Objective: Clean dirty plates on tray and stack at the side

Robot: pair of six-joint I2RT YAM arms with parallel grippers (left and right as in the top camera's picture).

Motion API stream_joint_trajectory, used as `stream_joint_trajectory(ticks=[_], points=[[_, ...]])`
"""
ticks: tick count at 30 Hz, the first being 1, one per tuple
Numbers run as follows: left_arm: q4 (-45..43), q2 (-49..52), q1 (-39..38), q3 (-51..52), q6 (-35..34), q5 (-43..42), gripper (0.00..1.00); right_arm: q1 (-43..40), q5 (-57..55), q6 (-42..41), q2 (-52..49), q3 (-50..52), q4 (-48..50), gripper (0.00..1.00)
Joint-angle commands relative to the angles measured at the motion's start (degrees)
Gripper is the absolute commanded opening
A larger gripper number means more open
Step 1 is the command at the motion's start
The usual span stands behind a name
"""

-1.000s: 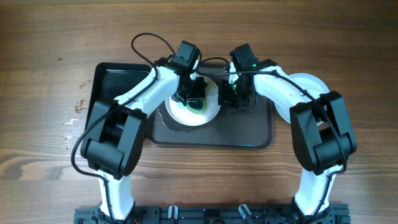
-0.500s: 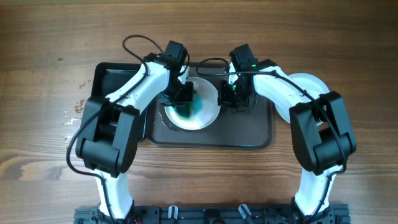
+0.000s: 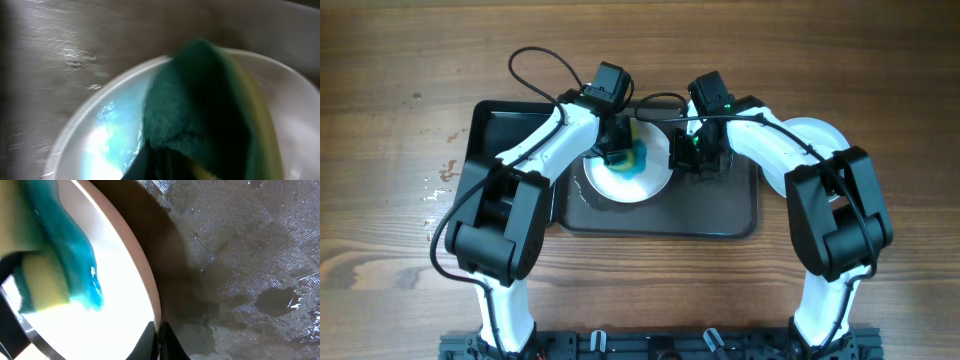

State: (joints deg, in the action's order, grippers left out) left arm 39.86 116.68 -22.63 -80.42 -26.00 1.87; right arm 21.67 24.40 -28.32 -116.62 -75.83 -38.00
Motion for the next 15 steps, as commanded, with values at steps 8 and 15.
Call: stream_joint_trajectory(ticks=[8,15], points=[[10.32,1.09,0.24,0.59,5.25,-12.57,0.04,0.02,-0.76,-0.15,-0.17,1.14,-0.55,0.04],[7.85,1.09,0.37,0.59,13.62,-32.35,0.04,0.02,-0.74,-0.15,-0.17,1.14,-0.55,0.04]])
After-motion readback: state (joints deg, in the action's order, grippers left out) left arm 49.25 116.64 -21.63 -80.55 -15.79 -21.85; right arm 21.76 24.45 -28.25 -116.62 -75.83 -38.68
